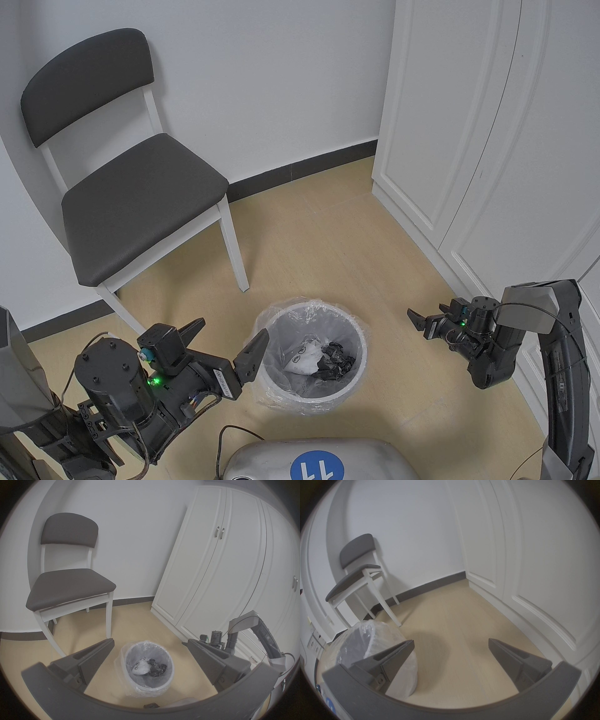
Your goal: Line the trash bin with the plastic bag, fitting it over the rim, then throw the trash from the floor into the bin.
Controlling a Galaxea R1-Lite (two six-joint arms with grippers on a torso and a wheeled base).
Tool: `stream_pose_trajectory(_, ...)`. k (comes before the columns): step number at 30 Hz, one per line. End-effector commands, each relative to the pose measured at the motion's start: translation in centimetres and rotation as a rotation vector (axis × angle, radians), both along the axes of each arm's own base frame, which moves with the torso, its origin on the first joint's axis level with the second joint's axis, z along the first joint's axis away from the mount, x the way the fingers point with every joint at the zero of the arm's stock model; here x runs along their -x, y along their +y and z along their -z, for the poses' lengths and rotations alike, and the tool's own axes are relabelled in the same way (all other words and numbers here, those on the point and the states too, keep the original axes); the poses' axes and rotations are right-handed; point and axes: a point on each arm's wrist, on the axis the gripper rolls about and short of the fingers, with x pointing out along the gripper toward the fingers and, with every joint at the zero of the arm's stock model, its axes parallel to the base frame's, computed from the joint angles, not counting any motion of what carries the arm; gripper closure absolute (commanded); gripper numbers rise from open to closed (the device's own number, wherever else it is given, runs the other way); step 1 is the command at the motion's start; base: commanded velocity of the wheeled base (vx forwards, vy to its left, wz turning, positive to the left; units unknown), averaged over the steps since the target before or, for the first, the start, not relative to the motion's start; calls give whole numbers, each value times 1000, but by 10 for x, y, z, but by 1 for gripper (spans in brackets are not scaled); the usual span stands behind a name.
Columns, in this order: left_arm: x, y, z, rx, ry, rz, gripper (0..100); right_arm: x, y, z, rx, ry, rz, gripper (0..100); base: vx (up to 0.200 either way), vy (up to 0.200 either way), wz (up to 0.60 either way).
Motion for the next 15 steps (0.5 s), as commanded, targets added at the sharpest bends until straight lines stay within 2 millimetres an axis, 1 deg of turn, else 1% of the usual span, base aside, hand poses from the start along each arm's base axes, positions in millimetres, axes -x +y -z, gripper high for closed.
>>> stream_pose_trajectory(1, -3, 1, 0, -4, -2, -20, 0, 28, -7, -16, -24, 57, 107, 0, 0, 0, 0)
stream_pose_trajectory(3, -8, 4, 1, -17, -7, -66, 0, 37, -11, -22, -23, 74, 166, 0, 0, 0, 0)
stream_pose_trajectory(6, -20, 18, 2, -72, -20, -153, 0, 50, -16, -35, -7, 81, 247, 0, 0, 0, 0)
stream_pose_trajectory(8, -29, 29, 4, -112, -24, -215, 0, 65, -18, -45, 12, 98, 312, 0, 0, 0, 0)
stream_pose_trajectory(11, -36, 42, 3, -135, -34, -277, 0, 89, -21, -58, 38, 122, 388, 0, 0, 0, 0)
stream_pose_trajectory(12, -37, 43, 2, -135, -36, -280, 0, 90, -21, -59, 39, 121, 391, 0, 0, 0, 0)
stream_pose_trajectory(13, -43, 48, -1, -129, -51, -322, 0, 105, -23, -67, 47, 138, 410, 0, 0, 0, 0)
stream_pose_trajectory(15, -53, 56, -9, -130, -86, -375, 0, 122, -21, -84, 24, 123, 398, 0, 0, 0, 0)
